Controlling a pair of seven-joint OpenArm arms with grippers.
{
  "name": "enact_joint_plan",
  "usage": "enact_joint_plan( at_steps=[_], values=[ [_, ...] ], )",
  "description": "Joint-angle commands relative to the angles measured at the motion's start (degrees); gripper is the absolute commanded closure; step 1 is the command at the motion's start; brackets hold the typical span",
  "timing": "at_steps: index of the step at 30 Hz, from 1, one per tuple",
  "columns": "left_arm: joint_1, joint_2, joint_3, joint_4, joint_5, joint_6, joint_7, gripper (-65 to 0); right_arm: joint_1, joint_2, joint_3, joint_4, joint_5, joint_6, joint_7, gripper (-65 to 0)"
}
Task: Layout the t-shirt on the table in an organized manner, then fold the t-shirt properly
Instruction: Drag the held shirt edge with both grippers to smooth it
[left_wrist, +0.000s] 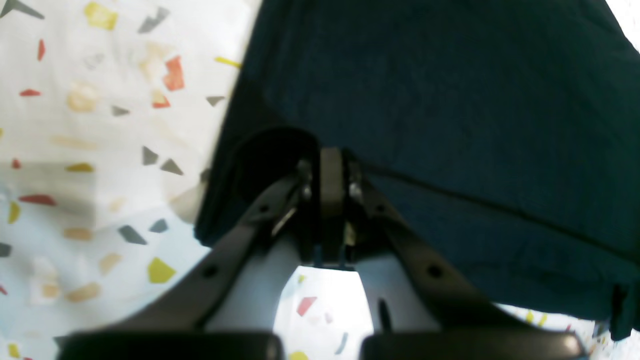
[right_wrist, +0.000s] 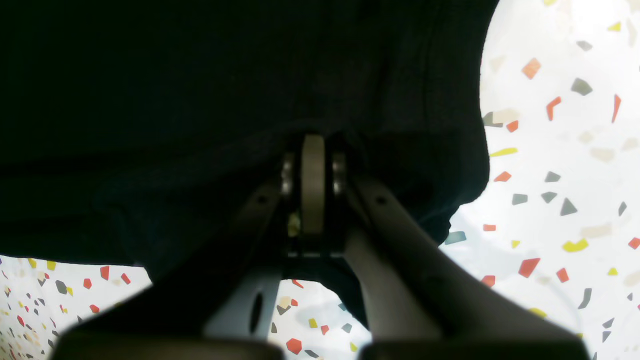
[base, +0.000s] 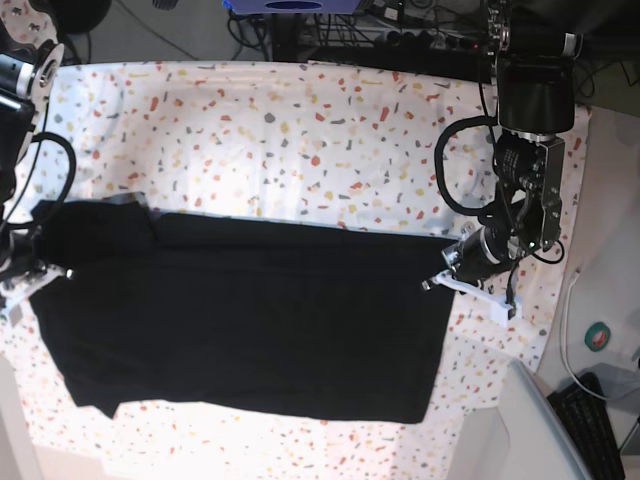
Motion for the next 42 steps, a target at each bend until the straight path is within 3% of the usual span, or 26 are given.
enact_joint_plan(
  at_steps=[1,3,5,8,10,16,21,23,28,30,34,39,42],
  values=[
    [-1.3,-0.8,-0.3,0.9,-0.4,-0.3,-2.1,0.0,1.5,1.1,0.4,1.2,0.6,-0.2,0.8,-8.1],
    [-1.6,-0.8,-0.3,0.9,-0.4,-0.3,-4.9,-18.1,1.5,1.2,0.4,1.4,0.6,-0.2,1.7,-23.6],
    [-1.6,-0.8,-0.3,0.9,-0.4,-0.3,-7.4,-39.0,0.5,1.1,0.8,3.1,0.8,-0.2,4.0,-32.6],
    [-1.7,-0.8,-0.3,1.5,-0.8,-0.3,-9.6,-59.7,-4.5,-1.1,5.6,11.4,0.9,-0.2,5.8,-32.7],
    [-0.9,-0.9,-0.3,3.2,-0.9,-0.3,-10.2,-65.0,-8.4,-4.1,8.9,20.3,0.9,-0.2,5.9,-33.0],
    [9.2,0.6,-6.0,11.7,-0.9,-0.4,-10.5,-65.0,-19.1,-12.4,15.8,37.1,0.9,0.3,5.6,-33.6],
    [14.8,4.6,-11.8,11.3,-0.9,-0.7,-14.5,-65.0,-22.1,-19.1,23.0,38.3,1.5,0.4,5.6,-39.5],
    [14.6,4.8,-10.9,9.6,-0.9,-0.7,-14.6,-65.0,-22.4,-20.7,26.8,37.9,6.6,0.4,5.3,-40.7],
    [11.1,4.8,-9.0,4.1,-0.9,-0.8,-14.7,-65.0,-21.9,-17.8,29.2,28.2,19.4,0.3,1.1,-40.8],
    [9.8,4.9,-8.9,2.3,-0.9,-0.8,-14.7,-65.0,-20.7,-16.6,29.4,23.3,20.5,0.3,1.2,-40.7],
    [8.9,5.0,-8.9,0.9,-0.9,-4.5,-14.6,-65.0,-20.8,-15.4,29.0,23.4,20.4,0.3,1.1,-38.7],
    [9.4,4.8,-9.5,0.7,-0.9,-5.0,-14.5,-39.7,-22.1,-15.3,27.4,27.3,20.3,0.3,0.9,-21.9],
    [9.3,4.8,-9.5,-0.9,-0.9,-5.0,-14.6,-28.8,-21.3,-15.3,27.3,23.2,20.4,-0.1,1.1,-25.1]
  ],
)
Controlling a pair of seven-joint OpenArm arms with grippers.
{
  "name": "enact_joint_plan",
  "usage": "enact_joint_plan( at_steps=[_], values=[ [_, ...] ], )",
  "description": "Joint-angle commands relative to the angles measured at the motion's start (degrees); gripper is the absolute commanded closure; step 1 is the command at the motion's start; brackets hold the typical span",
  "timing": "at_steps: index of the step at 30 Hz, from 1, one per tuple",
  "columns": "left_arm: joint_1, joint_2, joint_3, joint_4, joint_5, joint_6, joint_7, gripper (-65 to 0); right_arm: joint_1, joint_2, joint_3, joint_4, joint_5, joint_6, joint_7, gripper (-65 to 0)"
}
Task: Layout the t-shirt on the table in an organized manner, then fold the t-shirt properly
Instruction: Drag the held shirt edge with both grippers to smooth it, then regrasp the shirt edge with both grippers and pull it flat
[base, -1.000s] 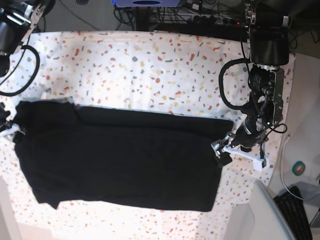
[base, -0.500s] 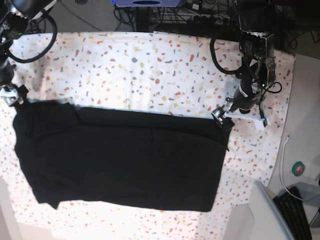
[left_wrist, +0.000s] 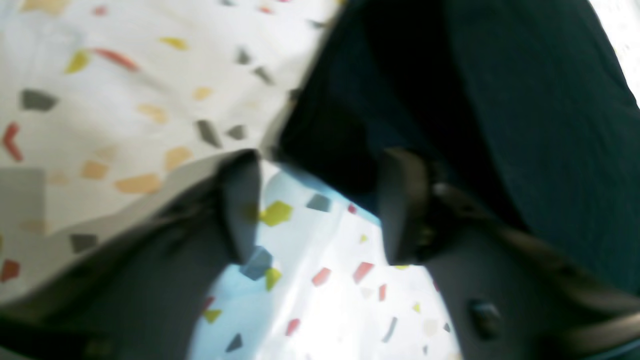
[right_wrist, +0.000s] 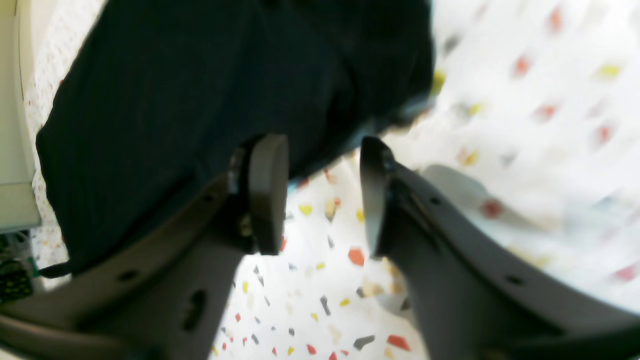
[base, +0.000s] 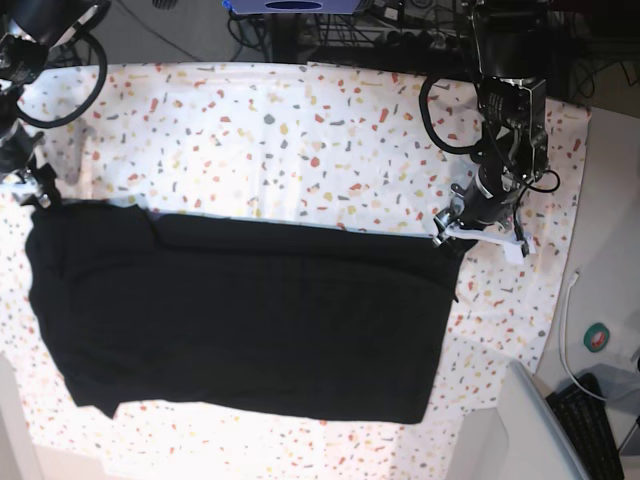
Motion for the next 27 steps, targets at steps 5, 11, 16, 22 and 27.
enact_joint_plan(
  at_steps=[5,11,16,22,27],
  values=[
    [-0.9,-0.3,0.0,-0.1,-0.3,-0.6,-0.2,-38.7,2.1,1.3,0.4,-5.7,0.7,0.1,1.7,-42.6],
    [-1.3,-0.2,-0.1,-1.9,-0.3,-0.7,-0.3,-50.8,4.4,3.7,0.4,-17.9,1.2,0.3,8.8,-38.1],
    [-3.6,-0.2,0.1,-6.3,-0.3,-0.7,-0.3,-50.8,7.9,5.5,2.0,-25.2,1.2,0.4,12.8,-37.7],
    [-6.9,-0.2,0.4,-11.7,-0.2,-0.8,-0.4,-50.7,10.8,5.7,5.3,-27.8,0.8,0.4,13.6,-37.7],
    [-9.1,-0.2,0.4,-14.9,-0.2,-0.8,-0.5,-45.3,12.0,5.7,5.7,-27.8,0.7,0.4,13.7,-37.5]
  ],
)
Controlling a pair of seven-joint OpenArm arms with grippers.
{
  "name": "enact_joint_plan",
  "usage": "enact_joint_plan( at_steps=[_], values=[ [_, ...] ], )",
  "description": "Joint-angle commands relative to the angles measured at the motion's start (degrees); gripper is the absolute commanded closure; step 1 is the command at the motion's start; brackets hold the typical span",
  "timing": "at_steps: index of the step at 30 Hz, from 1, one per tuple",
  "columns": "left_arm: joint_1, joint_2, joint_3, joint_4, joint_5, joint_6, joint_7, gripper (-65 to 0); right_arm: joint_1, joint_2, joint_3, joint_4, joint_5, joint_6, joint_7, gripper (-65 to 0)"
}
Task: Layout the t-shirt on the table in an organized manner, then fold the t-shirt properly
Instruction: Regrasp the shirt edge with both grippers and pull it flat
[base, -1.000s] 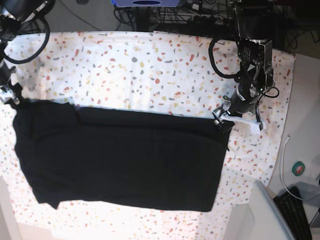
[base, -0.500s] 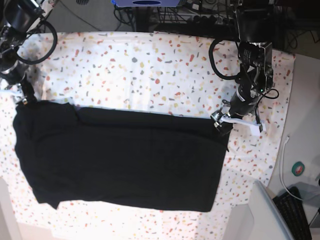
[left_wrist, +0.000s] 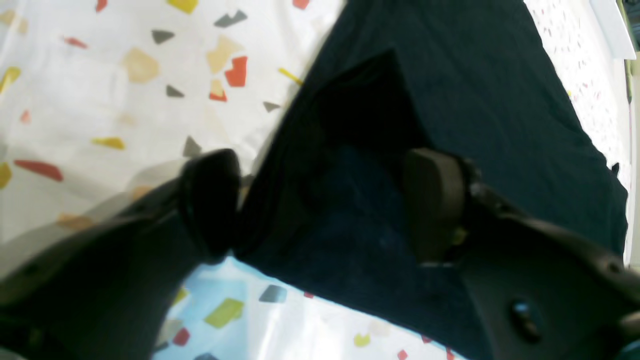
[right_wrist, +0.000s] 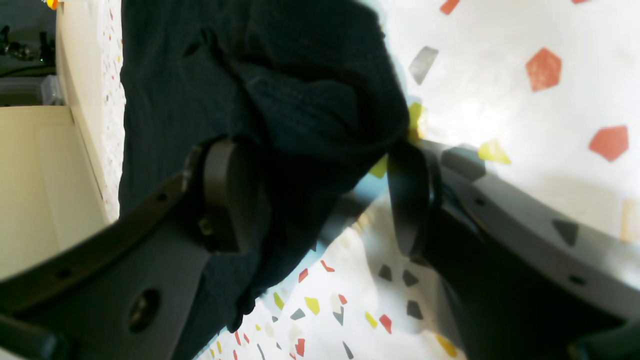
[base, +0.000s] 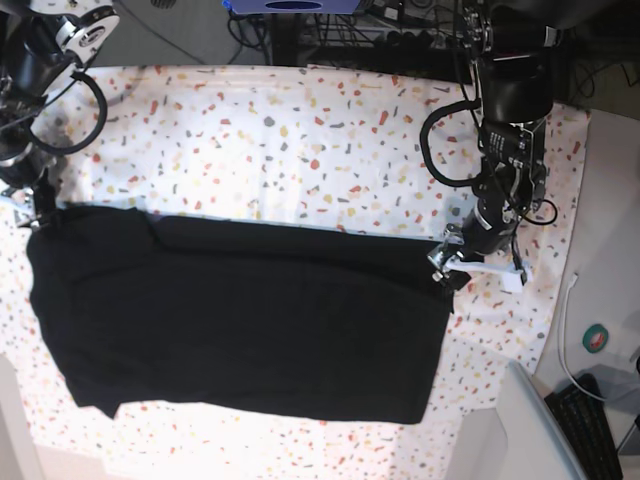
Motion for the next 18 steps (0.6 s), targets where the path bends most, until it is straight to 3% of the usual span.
enact_joint_plan(
  at_steps=[1,3,5,10,16,18],
  values=[
    [-0.2,0.2,0.2,-1.3,1.1,2.2,3.6,-42.0,0.6,0.7,0.1,0.4,-0.3,-1.1,0.3,-37.5],
    [-0.7,0.2,0.2,-1.9,1.2,2.2,3.6,-33.9,0.7,0.7,-0.1,0.4,-0.3,-1.1,1.1,-36.8],
    [-0.9,0.2,0.2,-2.6,1.2,2.2,3.6,-25.2,0.7,0.7,-0.3,0.4,-0.3,-1.1,3.1,-30.8],
    [-1.0,0.2,0.2,-2.7,1.1,2.2,3.6,0.0,0.6,1.3,-0.3,0.3,-0.3,-0.9,4.1,-0.5],
    [-0.7,0.0,-0.2,-1.0,1.0,2.2,4.0,0.0,0.4,3.4,-0.4,0.7,-0.3,-1.1,3.8,0.0],
    [-0.3,-0.1,-0.3,1.0,1.0,2.2,4.0,0.0,0.4,4.6,-0.5,0.7,-0.3,-1.1,1.0,0.0]
  ],
)
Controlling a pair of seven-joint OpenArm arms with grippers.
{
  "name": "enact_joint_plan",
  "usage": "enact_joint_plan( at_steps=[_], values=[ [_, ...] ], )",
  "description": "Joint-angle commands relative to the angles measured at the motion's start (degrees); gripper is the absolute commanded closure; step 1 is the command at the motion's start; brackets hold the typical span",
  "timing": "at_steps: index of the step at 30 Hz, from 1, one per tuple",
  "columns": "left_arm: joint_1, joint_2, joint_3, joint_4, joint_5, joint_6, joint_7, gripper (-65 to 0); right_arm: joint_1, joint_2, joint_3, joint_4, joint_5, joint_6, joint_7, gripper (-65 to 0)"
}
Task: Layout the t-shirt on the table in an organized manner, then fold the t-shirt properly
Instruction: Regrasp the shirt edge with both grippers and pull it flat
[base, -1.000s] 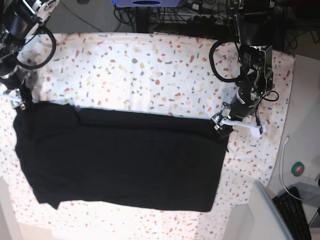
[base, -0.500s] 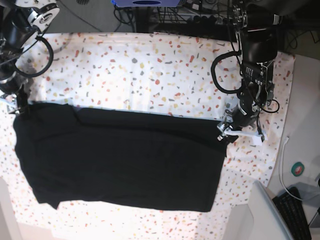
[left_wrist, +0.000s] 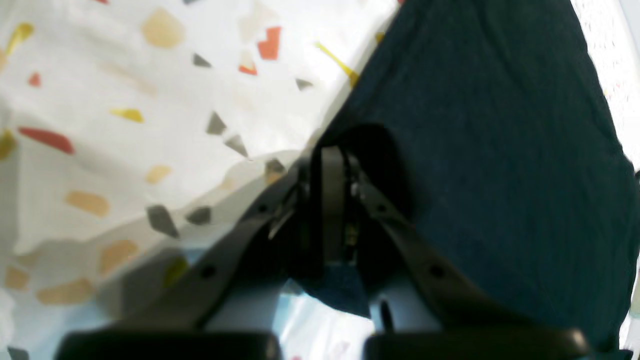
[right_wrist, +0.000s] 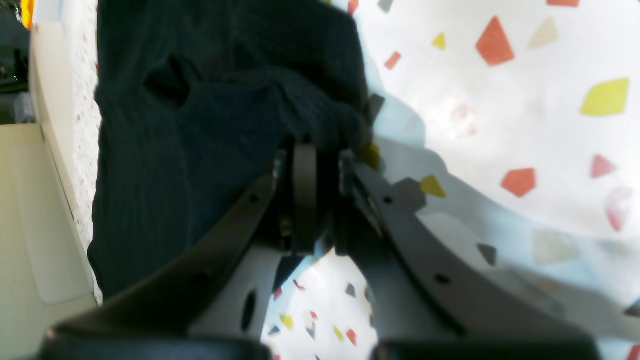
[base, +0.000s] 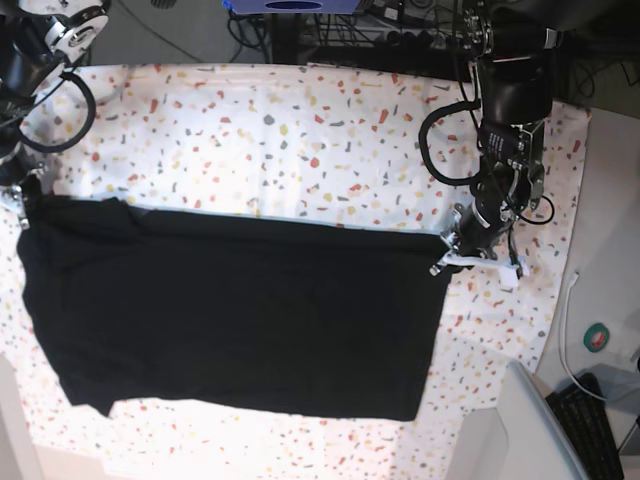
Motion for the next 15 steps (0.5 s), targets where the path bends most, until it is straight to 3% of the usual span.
enact_joint_plan(
  at_steps=[1,5,9,15],
  values=[
    [0.3,-0.2,0.0,1.3,0.7,0.7,1.3,0.0,0.6,1.8,0.0,1.2,0.8,0.4,-0.7,0.0],
    [2.2,-0.1,0.0,5.7,0.7,1.0,1.9,0.0,0.3,1.6,0.0,5.6,0.8,0.4,-4.8,0.0],
    [3.6,0.2,-0.3,10.6,0.7,1.1,6.7,0.0,-0.7,1.2,0.0,12.8,0.7,0.2,-9.2,0.0],
    [4.4,1.3,-5.8,16.7,0.7,1.2,11.9,0.0,-0.5,1.8,0.0,19.0,0.7,-7.7,-15.2,0.0]
  ],
)
